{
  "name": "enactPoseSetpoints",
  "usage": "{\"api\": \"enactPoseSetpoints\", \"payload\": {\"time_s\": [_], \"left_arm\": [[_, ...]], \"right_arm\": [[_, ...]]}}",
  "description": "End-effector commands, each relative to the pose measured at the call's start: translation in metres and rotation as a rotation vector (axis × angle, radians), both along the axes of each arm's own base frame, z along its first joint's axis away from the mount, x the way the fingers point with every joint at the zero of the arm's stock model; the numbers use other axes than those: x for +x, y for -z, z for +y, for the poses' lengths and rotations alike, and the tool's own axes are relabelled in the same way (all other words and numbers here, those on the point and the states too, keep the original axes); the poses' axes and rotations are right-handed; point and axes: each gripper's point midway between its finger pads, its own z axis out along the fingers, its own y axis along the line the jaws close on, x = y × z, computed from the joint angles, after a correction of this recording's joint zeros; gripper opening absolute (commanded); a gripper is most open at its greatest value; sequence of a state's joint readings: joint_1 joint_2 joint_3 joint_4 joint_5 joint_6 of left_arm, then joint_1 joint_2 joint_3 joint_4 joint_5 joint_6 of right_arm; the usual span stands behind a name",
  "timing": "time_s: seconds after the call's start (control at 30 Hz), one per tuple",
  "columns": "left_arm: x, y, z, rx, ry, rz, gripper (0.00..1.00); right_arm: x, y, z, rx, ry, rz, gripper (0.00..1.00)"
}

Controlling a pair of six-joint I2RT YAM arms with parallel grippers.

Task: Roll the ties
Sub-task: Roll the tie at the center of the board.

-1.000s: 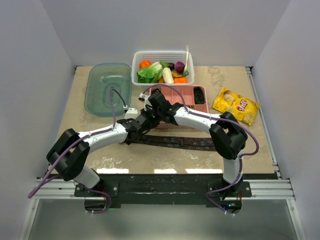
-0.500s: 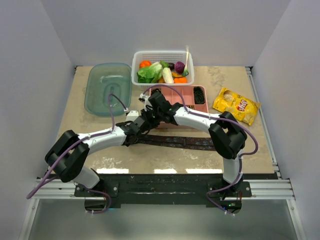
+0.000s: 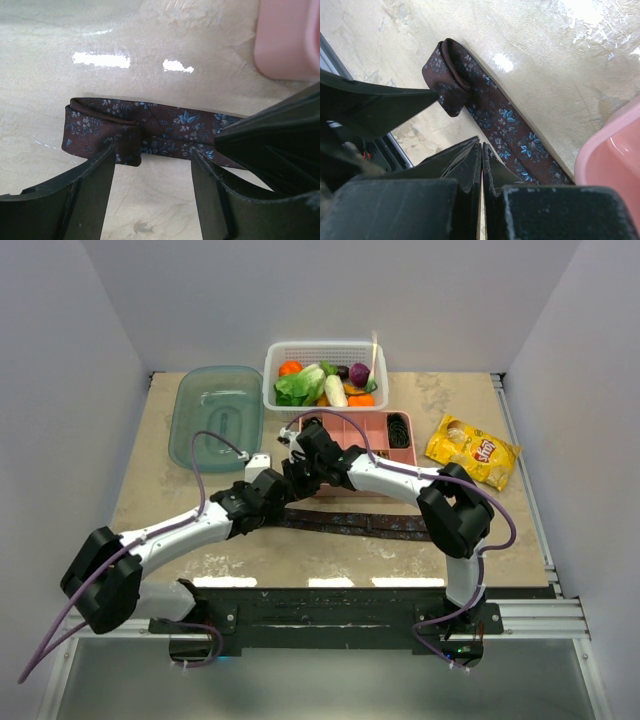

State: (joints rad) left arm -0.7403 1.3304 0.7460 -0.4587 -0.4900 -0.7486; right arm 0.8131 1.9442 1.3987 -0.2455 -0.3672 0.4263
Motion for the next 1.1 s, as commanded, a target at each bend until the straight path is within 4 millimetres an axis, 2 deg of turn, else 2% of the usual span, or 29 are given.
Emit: {"api": "enactPoseSetpoints", "payload": {"time_s": [0.0, 0.13, 0.17, 0.2, 0.23, 0.27, 0.3, 0.37, 0.4, 0.47, 0.5, 0.57, 0.6, 0.7, 0.87, 1.07], "left_arm": [[0.011, -0.031, -0.002, -0.083, -0.036, -0.086, 0.67], [0.008, -0.040, 0.011, -0.131, -0.063, -0.080, 0.65], [0.007, -0.040, 0.016, -0.143, -0.074, -0.077, 0.63], [0.006, -0.036, 0.028, -0.148, -0.109, -0.064, 0.56], [0.003, -0.041, 0.028, -0.195, -0.109, -0.069, 0.52], [0.002, -0.040, 0.032, -0.213, -0.119, -0.066, 0.45], [-0.001, -0.036, 0.040, -0.223, -0.142, -0.057, 0.31], [-0.007, -0.037, 0.041, -0.243, -0.129, -0.044, 0.12], [-0.012, -0.034, 0.042, -0.237, -0.134, -0.022, 0.00], [-0.019, -0.026, 0.041, -0.231, -0.136, 0.032, 0.00], [-0.024, -0.021, 0.041, -0.223, -0.135, 0.068, 0.00], [-0.031, -0.010, 0.041, -0.211, -0.141, 0.125, 0.00], [-0.036, -0.005, 0.042, -0.204, -0.141, 0.148, 0.00], [-0.043, 0.003, 0.042, -0.211, -0.143, 0.181, 0.00], [-0.052, 0.021, 0.045, -0.176, -0.137, 0.240, 0.00], [-0.048, 0.038, 0.043, -0.164, -0.130, 0.249, 0.00]], "right_arm": [[0.007, -0.015, 0.006, 0.008, -0.022, -0.053, 0.00], [0.010, -0.022, 0.013, 0.027, -0.041, -0.069, 0.00], [0.012, -0.026, 0.017, 0.037, -0.048, -0.074, 0.00], [0.012, -0.026, 0.020, 0.041, -0.051, -0.074, 0.00], [0.009, -0.026, 0.024, 0.044, -0.065, -0.073, 0.00], [0.011, -0.027, 0.030, 0.051, -0.071, -0.075, 0.00], [0.010, -0.027, 0.033, 0.051, -0.078, -0.073, 0.00], [0.009, -0.031, 0.045, 0.067, -0.093, -0.084, 0.00], [0.009, -0.024, 0.049, 0.060, -0.097, -0.072, 0.00], [0.009, -0.025, 0.061, 0.075, -0.110, -0.075, 0.00], [0.010, -0.013, 0.064, 0.063, -0.112, -0.058, 0.00], [0.012, -0.014, 0.073, 0.071, -0.119, -0.058, 0.01], [0.012, -0.005, 0.077, 0.065, -0.122, -0.048, 0.01], [0.017, -0.004, 0.084, 0.071, -0.116, -0.058, 0.01], [0.019, 0.011, 0.092, 0.061, -0.116, -0.051, 0.01], [0.020, 0.024, 0.098, 0.042, -0.099, -0.053, 0.02]]}}
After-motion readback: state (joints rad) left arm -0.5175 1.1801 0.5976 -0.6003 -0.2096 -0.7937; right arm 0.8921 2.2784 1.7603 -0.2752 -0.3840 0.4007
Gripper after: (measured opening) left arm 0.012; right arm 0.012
